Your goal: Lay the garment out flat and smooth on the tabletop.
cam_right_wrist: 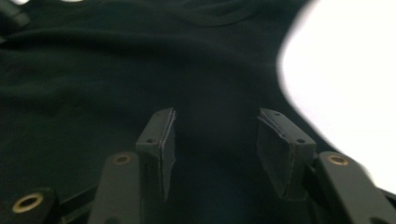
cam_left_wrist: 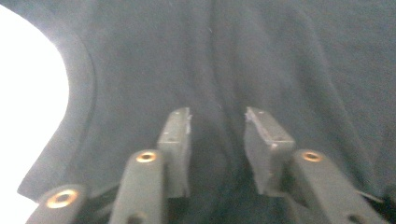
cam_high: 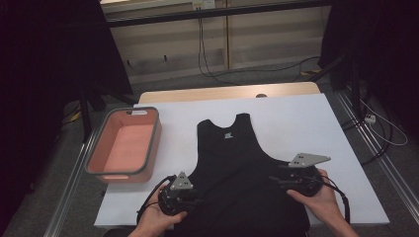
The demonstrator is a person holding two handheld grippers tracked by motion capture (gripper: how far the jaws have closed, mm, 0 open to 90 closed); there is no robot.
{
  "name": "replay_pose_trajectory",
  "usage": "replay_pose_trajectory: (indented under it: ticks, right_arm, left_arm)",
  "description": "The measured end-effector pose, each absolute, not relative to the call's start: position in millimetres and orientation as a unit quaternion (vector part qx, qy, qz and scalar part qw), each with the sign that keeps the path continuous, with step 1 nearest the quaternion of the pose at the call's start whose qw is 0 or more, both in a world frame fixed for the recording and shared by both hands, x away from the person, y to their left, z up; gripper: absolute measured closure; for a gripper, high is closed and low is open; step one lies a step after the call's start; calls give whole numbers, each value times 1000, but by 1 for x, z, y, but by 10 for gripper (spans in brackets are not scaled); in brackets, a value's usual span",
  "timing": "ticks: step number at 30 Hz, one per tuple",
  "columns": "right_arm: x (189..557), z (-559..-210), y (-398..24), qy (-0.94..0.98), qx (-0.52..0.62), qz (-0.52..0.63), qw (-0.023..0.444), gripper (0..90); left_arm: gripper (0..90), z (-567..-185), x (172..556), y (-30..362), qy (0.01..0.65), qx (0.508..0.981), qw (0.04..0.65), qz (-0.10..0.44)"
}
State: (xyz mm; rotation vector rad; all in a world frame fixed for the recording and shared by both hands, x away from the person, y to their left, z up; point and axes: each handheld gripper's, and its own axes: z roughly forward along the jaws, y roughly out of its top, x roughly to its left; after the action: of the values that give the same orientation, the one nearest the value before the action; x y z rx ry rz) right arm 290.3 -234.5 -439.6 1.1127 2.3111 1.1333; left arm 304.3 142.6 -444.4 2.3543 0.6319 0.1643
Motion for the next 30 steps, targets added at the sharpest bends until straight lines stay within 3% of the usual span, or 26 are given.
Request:
replay_pose_trajectory:
  ticks: [4,18,20,23,30]
  right_arm:
    - [292,-443,-219,830,371,389,152,552]
    - [294,-456,-194,867,335,348,123,618]
    - [294,-455,-195,865,341,347,121,697]
    - [293,-456,-198,864,344,353,103,893]
    - [288,-454,-196,869,339,342,117,900]
  left_arm:
    - [471,-444,306,135,241,904,342,84]
    - [548,-449,303,120,193,918,339,76]
    - [556,-449,302,119,195,916,343,75]
    - [573,-449,301,119,190,917,342,75]
    - [603,-449,297,118,188,915,346,92]
